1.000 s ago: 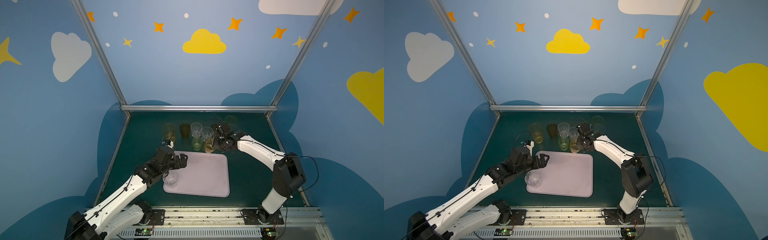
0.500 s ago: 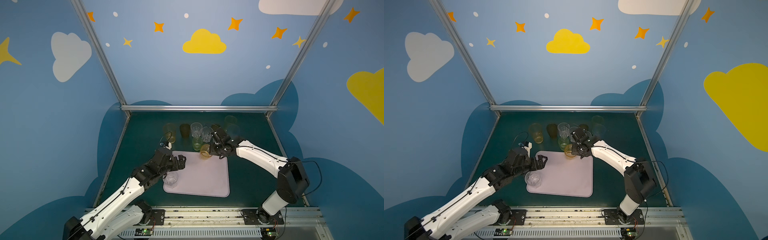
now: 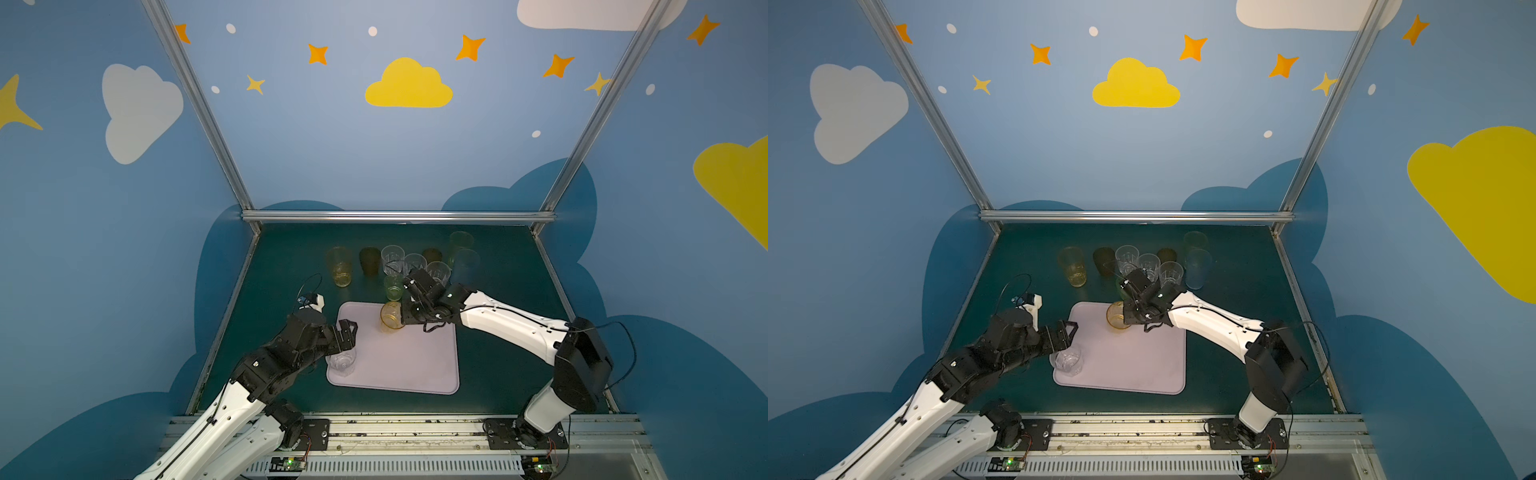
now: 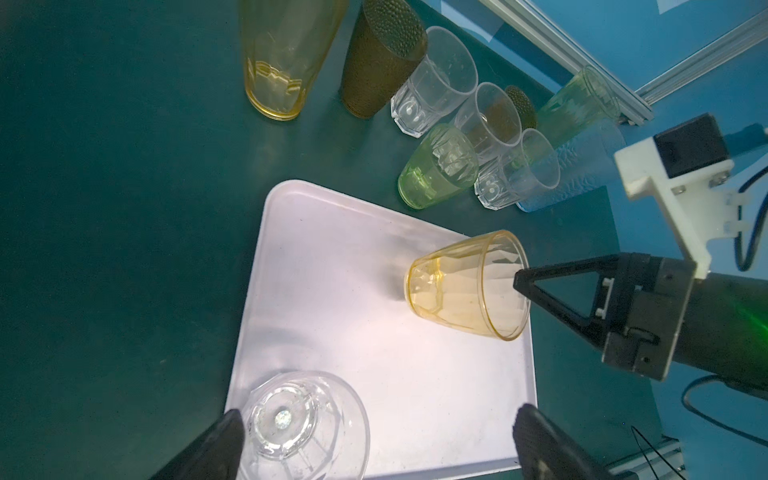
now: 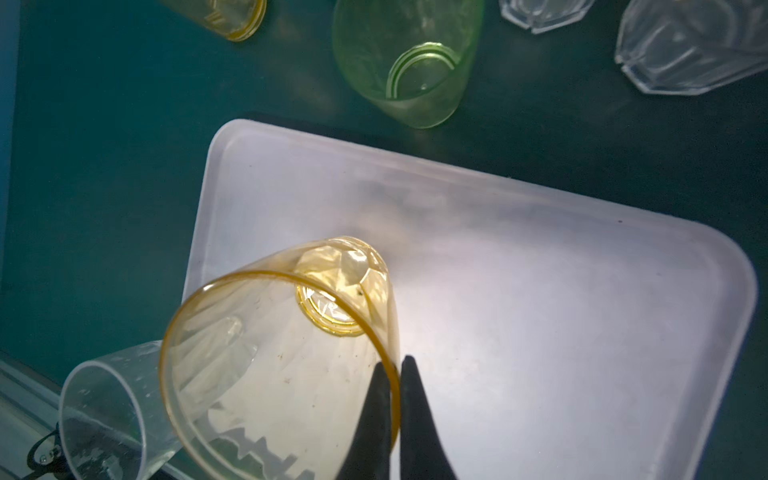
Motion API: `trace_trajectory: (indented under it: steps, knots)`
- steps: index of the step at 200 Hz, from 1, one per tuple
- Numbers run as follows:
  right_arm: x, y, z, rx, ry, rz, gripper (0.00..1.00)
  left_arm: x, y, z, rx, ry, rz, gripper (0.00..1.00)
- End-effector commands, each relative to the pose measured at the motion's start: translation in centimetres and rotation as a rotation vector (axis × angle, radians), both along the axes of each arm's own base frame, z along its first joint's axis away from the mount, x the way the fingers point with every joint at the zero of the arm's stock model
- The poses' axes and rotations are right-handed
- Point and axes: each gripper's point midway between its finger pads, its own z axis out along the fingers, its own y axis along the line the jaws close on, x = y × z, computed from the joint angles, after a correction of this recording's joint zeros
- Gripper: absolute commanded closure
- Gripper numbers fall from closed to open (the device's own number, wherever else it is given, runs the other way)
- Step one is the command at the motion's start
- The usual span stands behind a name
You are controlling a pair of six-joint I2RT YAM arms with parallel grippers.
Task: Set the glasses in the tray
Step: 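Carry the yellow glass onto the tray beside the clear glass with the right gripper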
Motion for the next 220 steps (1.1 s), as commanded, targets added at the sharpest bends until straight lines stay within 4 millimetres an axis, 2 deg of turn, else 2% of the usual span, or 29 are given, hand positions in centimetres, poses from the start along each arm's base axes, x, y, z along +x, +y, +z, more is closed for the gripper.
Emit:
trace_trajectory:
  steps: [1, 36, 89, 145, 220]
  knots:
    - [-0.4, 3.2, 0.6, 0.047, -0.006, 0.046, 1.00, -0.9, 1.9, -0.1, 0.049, 0.019, 0.054, 0.00]
    - [-1.1, 5.5, -0.4, 0.032, 0.008, 0.087, 1.00, -1.3, 2.8, 0.0, 0.042, -0.001, 0.079, 0.00]
    - [-1.1, 8.5, -1.0, 0.032, 0.015, 0.108, 1.00, -1.6, 2.4, 0.0, 0.023, 0.004, 0.060, 0.00]
    - [-1.3, 10.1, -1.6, 0.024, 0.028, 0.131, 1.00, -1.6, 2.9, 0.2, 0.039, -0.013, 0.070, 0.00]
    - [-1.7, 10.9, -2.3, -0.009, 0.042, 0.148, 1.00, -1.6, 3.2, 0.2, 0.063, -0.019, 0.069, 0.00]
